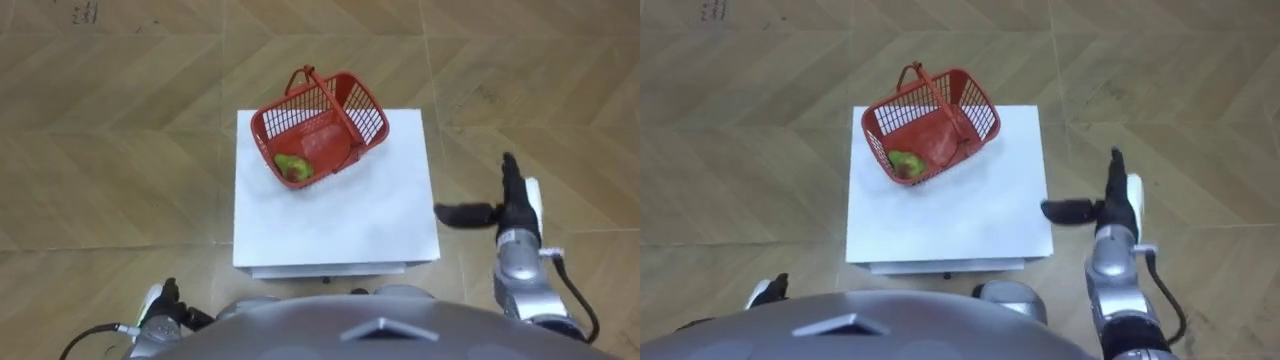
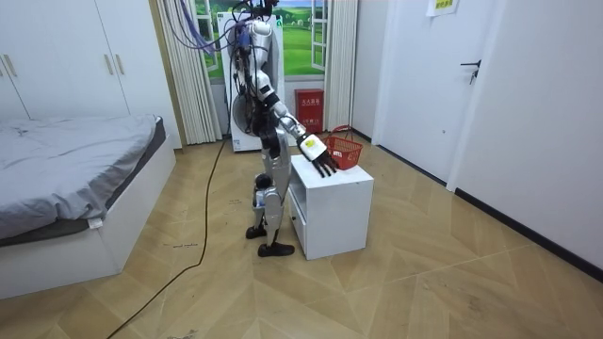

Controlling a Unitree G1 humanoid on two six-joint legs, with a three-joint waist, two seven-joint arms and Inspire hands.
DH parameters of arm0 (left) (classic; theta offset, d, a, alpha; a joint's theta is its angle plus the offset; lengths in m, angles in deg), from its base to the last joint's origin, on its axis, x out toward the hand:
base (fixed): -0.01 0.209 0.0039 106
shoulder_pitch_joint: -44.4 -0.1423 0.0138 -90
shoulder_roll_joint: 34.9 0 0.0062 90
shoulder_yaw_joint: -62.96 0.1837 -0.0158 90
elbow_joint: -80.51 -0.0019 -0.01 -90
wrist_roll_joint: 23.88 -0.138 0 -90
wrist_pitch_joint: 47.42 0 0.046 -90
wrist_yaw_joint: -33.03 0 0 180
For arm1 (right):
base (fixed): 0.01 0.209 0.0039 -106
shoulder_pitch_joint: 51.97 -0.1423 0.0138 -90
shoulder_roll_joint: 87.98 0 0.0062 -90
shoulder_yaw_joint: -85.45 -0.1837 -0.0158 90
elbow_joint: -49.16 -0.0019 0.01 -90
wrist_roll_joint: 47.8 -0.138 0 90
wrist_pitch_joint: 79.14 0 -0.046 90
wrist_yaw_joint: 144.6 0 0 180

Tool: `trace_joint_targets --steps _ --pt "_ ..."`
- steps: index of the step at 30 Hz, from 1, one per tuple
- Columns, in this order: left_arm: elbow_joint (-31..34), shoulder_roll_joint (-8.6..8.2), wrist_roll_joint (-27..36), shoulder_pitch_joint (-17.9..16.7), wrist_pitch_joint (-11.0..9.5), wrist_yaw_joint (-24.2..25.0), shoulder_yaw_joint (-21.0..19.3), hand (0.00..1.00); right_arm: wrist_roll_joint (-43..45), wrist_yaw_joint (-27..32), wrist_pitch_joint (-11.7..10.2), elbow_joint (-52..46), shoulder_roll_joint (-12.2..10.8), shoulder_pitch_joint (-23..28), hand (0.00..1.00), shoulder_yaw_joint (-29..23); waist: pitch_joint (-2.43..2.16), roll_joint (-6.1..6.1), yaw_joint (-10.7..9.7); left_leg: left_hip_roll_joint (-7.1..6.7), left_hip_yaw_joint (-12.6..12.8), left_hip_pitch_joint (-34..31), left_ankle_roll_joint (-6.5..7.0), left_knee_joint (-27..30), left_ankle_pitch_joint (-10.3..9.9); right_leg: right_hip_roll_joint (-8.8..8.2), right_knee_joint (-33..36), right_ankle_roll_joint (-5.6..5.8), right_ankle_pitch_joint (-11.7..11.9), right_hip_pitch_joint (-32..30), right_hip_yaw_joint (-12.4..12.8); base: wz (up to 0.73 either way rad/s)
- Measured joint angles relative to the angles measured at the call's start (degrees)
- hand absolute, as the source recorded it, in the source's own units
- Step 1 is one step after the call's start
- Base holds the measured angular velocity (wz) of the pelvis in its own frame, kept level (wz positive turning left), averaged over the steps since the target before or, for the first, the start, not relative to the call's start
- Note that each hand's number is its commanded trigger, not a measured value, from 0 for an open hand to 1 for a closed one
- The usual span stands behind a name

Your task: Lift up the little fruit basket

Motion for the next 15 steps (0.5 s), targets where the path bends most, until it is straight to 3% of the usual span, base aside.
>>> trace_joint_targets --steps 2,9,15 --pt "-0.01 -0.02 -0.02 -0.77 0.40 0.06 -0.77 0.00 -0.06 -0.88 0.46 7.80 -0.09 0.31 0.00 -1.22 0.12 0.17 -0.16 0.08 -0.08 0.42 -0.08 -0.14 -0.08 0.12 -0.08 -0.03 -0.02 0.41 0.03 0.00" --pt "0.01 -0.03 -2.08 -1.12 3.08 1.36 -1.77 0.00 2.43 -5.49 3.91 20.20 -0.41 -0.52 0.00 -1.79 0.28 0.24 0.03 0.07 -0.31 0.84 -0.10 -0.17 -0.14 0.11 -0.09 -0.07 -0.06 0.88 -0.48 0.00" --pt "0.00 0.00 -2.55 -0.95 4.56 3.60 -3.10 0.00 5.46 -10.02 9.26 24.81 -0.45 -1.49 0.00 -1.81 0.62 -0.17 0.05 0.07 -0.58 1.90 -0.17 -0.27 -0.38 -0.03 0.27 -0.25 -0.58 1.84 -1.25 0.02"
